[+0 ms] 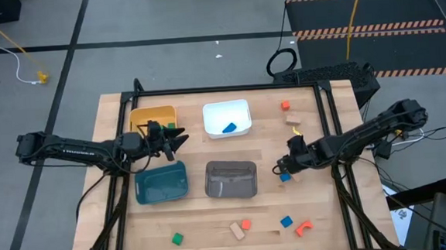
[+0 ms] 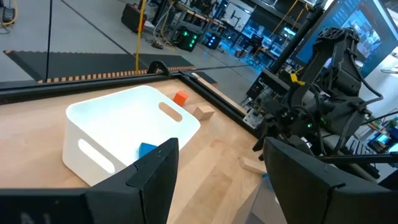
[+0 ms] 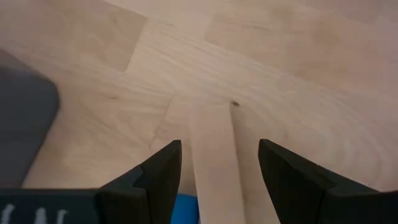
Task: Sort & place blocks by color
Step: Put the middle right brown block into the black bin
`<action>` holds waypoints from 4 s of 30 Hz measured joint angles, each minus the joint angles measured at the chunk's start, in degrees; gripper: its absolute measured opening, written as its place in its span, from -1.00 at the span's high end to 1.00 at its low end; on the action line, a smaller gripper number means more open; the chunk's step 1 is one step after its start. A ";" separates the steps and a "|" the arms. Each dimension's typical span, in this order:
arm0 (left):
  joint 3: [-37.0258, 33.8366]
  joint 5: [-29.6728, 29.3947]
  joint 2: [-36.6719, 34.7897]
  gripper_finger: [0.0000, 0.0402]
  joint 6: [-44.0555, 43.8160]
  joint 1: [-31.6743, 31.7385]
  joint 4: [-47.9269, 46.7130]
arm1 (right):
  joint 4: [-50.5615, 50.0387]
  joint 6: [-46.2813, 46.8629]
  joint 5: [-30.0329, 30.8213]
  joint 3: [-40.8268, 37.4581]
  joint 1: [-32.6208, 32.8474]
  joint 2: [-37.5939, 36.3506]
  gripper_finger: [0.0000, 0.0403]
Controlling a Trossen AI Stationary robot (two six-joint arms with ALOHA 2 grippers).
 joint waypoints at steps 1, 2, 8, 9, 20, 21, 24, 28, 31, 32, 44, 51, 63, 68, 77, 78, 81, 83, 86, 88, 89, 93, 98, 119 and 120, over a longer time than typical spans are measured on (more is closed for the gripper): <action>0.00 0.00 0.00 -0.17 0.00 0.00 0.00 | 0.02 -0.26 0.00 0.00 0.00 0.00 -0.01; 0.00 0.00 0.00 -0.17 0.00 0.00 0.00 | 0.04 -0.61 0.00 0.00 -0.02 0.00 -0.01; 0.00 0.00 0.00 -0.17 0.43 0.00 -0.37 | 10.84 -3.33 -0.13 -3.72 -0.02 0.00 -0.01; 0.00 -0.01 0.00 -0.17 0.49 0.00 -0.87 | 13.91 -3.41 -0.13 -4.86 -0.02 0.00 -0.01; 0.00 -0.02 0.00 -0.17 0.55 0.00 -2.25 | 18.37 -10.26 3.06 -8.57 -0.04 -0.04 -0.01; 0.00 -0.02 0.02 -0.17 0.55 0.00 -2.25 | 19.04 -11.79 3.06 -8.61 -0.04 -0.02 -0.01; 0.00 -0.02 0.01 -0.17 0.52 0.00 -2.26 | 19.98 -15.14 2.93 -8.41 -0.04 0.02 -0.01; 0.00 -0.02 0.02 -0.17 0.45 0.00 -2.25 | 19.92 -18.02 3.09 -8.35 -0.04 0.02 -0.01; 0.00 -0.02 0.02 -0.17 0.42 0.00 -2.25 | 19.93 -20.55 4.58 -8.33 -0.04 0.02 -0.01; 0.00 -0.02 0.00 -0.17 0.42 0.00 -2.25 | 19.92 -21.36 5.44 -8.31 -0.04 0.02 -0.01; 0.00 -0.02 0.02 -0.17 0.17 0.00 -2.25 | 14.44 -19.23 7.61 -8.24 -0.07 0.00 -0.01; 0.00 -0.02 0.02 -0.17 0.20 0.00 -2.25 | 15.03 -18.01 7.61 -8.24 -0.07 0.54 -0.01; 0.00 -0.04 0.02 -0.17 1.20 0.00 -2.56 | 16.17 -18.13 7.58 -7.91 0.03 10.05 -0.01; 0.00 -0.04 0.02 -0.17 1.44 0.01 -2.56 | 15.93 -17.72 7.38 -7.97 0.02 10.97 0.11; 0.00 -0.04 0.01 -0.17 1.18 0.01 -2.56 | 15.71 -14.97 6.70 -8.09 0.00 11.02 0.44; 0.00 -0.04 0.02 -0.17 1.02 0.00 -2.56 | 15.74 -14.96 6.63 -8.11 -0.02 11.02 0.44; 0.00 -0.04 0.02 -0.17 0.59 0.00 -2.56 | 15.93 -14.99 6.60 -8.13 -0.09 10.09 0.44; 0.00 -0.04 0.02 -0.17 0.56 0.01 -2.56 | 16.34 -15.01 7.51 -8.19 -0.08 8.42 0.44; 0.00 -0.04 0.02 -0.17 0.15 0.01 -2.54 | 16.59 -16.62 9.93 -8.55 -0.07 4.97 0.44; 0.00 -0.04 0.02 -0.17 0.09 0.00 -2.51 | 18.57 -18.65 14.23 -8.47 -0.09 2.06 0.44; 0.00 -0.04 0.02 -0.17 0.06 0.02 -2.49 | 19.88 -19.91 16.52 -8.39 -0.09 0.90 0.44; 0.02 -0.04 0.02 -0.17 -0.02 0.00 -2.29 | 29.19 -28.59 23.47 -8.41 -0.09 -2.40 0.44; 0.02 -0.04 0.01 -0.17 -0.02 0.00 -2.27 | 51.94 -46.71 26.35 -8.37 -0.27 -2.36 0.44; 0.02 -0.04 0.02 -0.17 -1.15 0.07 -2.07 | 86.53 -66.44 9.82 2.51 -4.77 21.96 0.44; 0.02 -0.04 0.02 -0.17 -1.41 0.07 -2.06 | 86.33 -66.24 8.70 3.20 -5.07 22.63 0.44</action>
